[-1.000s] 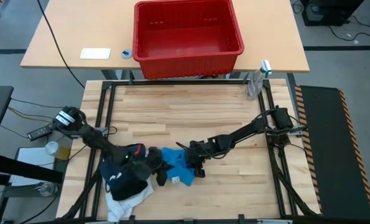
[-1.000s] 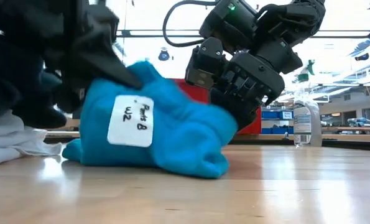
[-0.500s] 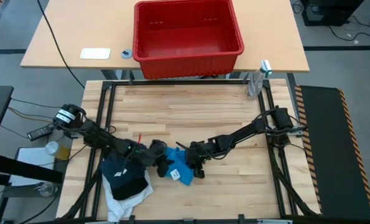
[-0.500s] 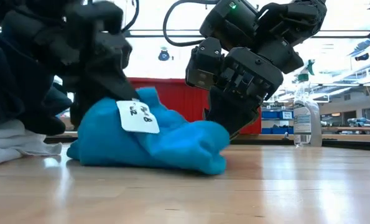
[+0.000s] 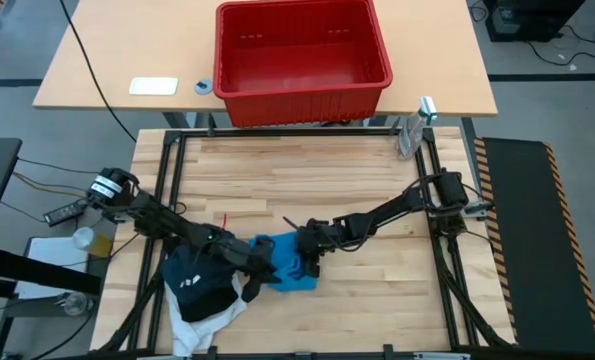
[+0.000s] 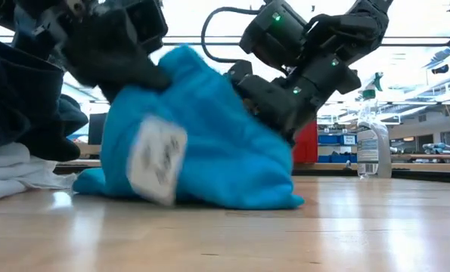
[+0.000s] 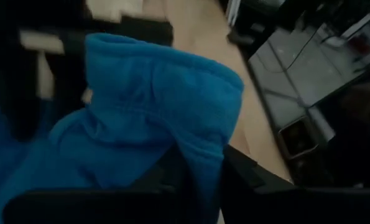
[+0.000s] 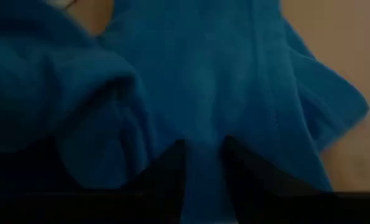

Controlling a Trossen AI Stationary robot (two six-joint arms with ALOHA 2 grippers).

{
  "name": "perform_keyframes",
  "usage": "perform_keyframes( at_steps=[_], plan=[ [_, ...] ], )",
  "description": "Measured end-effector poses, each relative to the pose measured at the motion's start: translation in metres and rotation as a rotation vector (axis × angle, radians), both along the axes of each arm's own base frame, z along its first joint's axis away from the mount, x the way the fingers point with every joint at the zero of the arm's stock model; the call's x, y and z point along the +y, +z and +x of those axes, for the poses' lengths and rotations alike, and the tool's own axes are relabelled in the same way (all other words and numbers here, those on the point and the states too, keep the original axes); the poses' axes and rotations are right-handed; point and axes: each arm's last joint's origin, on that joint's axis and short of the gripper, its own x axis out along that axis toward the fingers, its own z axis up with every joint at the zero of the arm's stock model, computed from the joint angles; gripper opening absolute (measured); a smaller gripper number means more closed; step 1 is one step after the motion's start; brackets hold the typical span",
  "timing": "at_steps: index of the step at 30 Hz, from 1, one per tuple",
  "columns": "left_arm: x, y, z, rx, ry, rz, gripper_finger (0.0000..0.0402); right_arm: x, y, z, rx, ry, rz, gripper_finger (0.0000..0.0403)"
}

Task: Fold Laundry from Bin
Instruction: Fold the blue shorts

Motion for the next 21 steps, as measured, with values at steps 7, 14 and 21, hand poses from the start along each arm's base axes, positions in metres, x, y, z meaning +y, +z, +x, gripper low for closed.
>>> perform_keyframes(
  at_steps=[7, 14, 21],
  plan=[
    [-0.003, -0.015, 0.008, -0.028, -0.018, 0.043, 0.0069, -0.021, 0.000, 0.004, -0.015, -0.155, -0.010, 0.0116],
    [-0.006, -0.028, 0.018, -0.104, 0.031, 0.000, 0.0121, -0.027, 0.001, 0.005, -0.029, -0.148, -0.030, 0.0116],
    [-0.009, -0.018, 0.028, -0.122, 0.069, -0.190, 0.0230, -0.027, 0.001, 0.005, -0.026, -0.092, -0.012, 0.0117]
  ],
)
